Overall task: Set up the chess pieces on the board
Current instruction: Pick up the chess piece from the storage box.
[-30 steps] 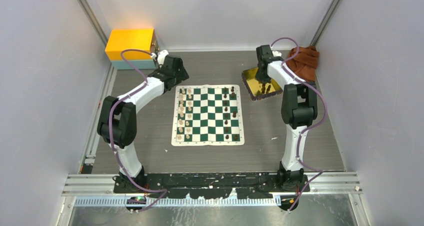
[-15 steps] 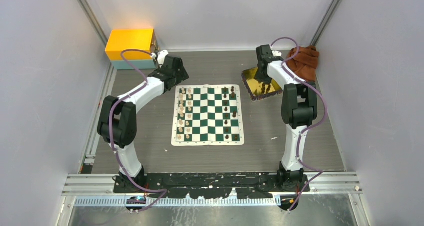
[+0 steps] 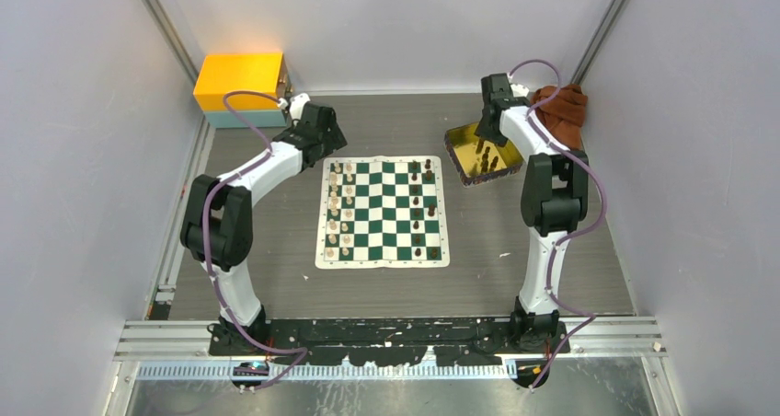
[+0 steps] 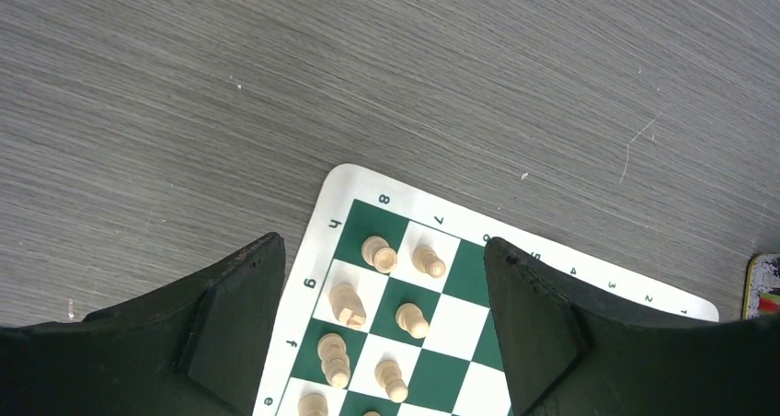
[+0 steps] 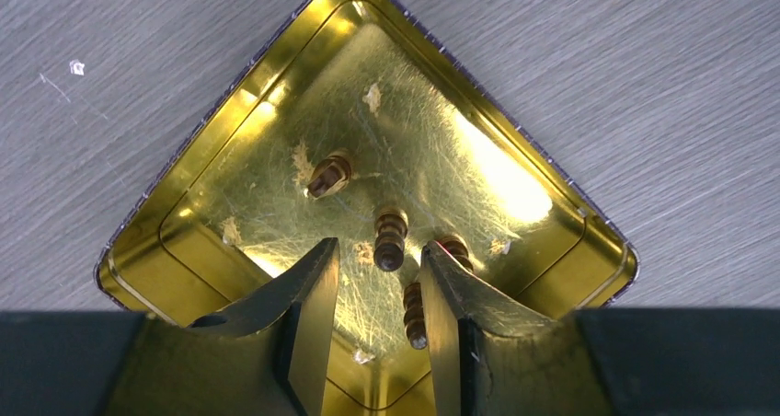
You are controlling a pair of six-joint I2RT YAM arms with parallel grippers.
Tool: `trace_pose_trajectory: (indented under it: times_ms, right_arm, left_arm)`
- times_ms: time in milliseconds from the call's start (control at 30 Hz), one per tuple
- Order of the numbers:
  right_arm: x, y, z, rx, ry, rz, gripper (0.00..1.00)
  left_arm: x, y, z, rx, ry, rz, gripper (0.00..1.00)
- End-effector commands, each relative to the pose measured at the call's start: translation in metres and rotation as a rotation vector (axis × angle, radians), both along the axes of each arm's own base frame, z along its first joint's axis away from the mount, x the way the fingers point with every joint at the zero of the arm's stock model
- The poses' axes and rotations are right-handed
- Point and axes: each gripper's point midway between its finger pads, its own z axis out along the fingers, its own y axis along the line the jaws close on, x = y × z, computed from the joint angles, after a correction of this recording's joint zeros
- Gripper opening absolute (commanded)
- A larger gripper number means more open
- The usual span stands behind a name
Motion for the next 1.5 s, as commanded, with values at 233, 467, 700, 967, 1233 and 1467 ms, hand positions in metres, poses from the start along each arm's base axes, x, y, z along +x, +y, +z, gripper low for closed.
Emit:
trace_pose_trajectory:
  times_ms: [233,467,700,967,1233,1467]
  right_arm:
    - [0.013,-0.001,0.009,0.014,-0.03,-0.003,0.44]
    - [0.012,-0.001,0.005,0.018,-0.02,-0.001,0.44]
    - [0.009,0.0,-0.002,0.026,-0.005,-0.002,0.44]
    - [0.008,0.0,-0.005,0.029,0.003,-0.001,0.42]
    - [0.006,0.0,-0.008,0.027,0.006,-0.004,0.32]
    - [0.006,-0.002,-0.004,0.02,-0.002,-0.008,0.11]
  left_arm:
    - [0.02,0.001,0.015,-0.005,-0.051,0.005,0.8]
    - [0.02,0.001,0.012,-0.008,-0.045,0.007,0.79]
    - [0.02,0.002,0.01,-0.007,-0.041,0.008,0.79]
    - [0.019,0.003,0.009,-0.01,-0.039,0.01,0.79]
    - [0.018,0.003,0.008,-0.009,-0.036,0.01,0.79]
    - [0.018,0.004,0.008,-0.006,-0.035,0.008,0.79]
